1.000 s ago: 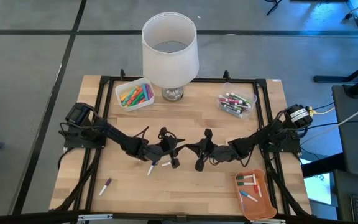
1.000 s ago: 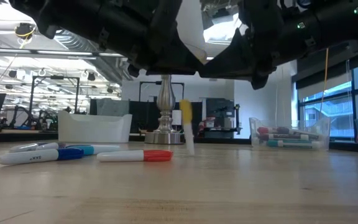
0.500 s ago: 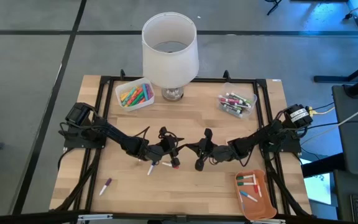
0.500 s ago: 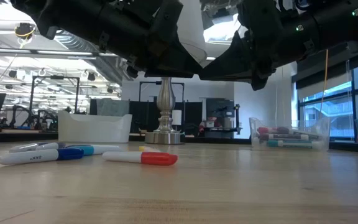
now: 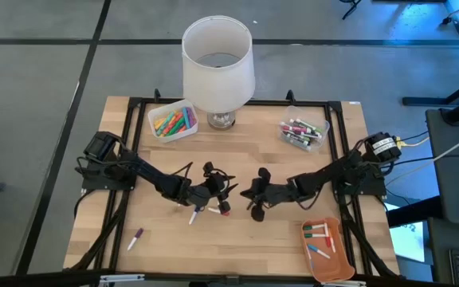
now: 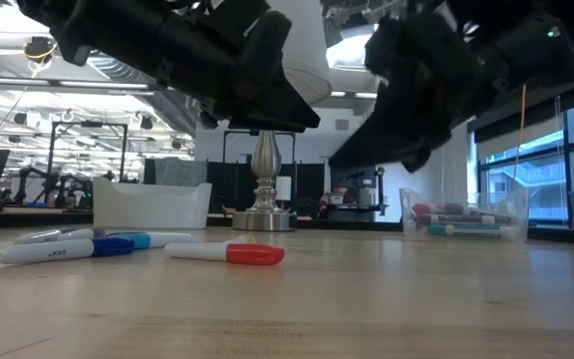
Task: Pick & Place Markers
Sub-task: Put the yellow mini marker into the orange bin
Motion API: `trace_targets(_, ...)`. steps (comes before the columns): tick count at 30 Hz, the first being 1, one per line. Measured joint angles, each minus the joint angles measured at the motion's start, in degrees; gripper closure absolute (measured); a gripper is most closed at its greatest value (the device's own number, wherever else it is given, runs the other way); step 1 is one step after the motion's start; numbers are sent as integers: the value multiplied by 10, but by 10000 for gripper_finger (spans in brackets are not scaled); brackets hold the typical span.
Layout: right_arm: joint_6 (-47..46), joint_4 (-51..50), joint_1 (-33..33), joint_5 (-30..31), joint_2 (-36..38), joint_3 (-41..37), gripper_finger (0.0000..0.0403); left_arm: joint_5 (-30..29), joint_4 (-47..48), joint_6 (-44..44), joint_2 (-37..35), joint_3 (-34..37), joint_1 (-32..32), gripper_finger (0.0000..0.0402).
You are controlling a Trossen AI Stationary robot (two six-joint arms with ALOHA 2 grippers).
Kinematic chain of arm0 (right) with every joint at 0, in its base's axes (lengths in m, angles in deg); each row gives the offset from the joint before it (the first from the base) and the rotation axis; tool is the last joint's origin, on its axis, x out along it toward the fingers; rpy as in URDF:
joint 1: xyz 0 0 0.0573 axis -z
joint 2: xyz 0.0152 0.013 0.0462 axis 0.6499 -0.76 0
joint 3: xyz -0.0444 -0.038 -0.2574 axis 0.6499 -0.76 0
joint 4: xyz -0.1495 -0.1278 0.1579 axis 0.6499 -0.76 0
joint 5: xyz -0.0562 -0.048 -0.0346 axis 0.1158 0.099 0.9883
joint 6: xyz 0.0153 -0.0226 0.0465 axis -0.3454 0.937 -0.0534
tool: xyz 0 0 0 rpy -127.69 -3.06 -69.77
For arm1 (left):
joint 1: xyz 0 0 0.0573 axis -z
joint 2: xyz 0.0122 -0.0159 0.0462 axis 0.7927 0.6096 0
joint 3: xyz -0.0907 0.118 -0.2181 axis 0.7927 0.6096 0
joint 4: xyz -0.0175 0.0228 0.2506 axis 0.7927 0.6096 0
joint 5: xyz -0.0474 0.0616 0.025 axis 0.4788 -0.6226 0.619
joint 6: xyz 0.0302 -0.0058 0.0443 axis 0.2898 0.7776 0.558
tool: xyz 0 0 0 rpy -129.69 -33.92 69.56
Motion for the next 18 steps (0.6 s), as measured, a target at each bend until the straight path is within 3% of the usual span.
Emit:
trace_targets(4,-30,-77,4,-5,0,20,403,0,0,4,0,0,1,276)
trace_targets(11,-99,-149,10,-78,-2,29,403,-29,7,15,0,0,0,277)
trace_targets(18,-137,-193,15,-58,-2,29,402,-63,16,16,0,0,0,277)
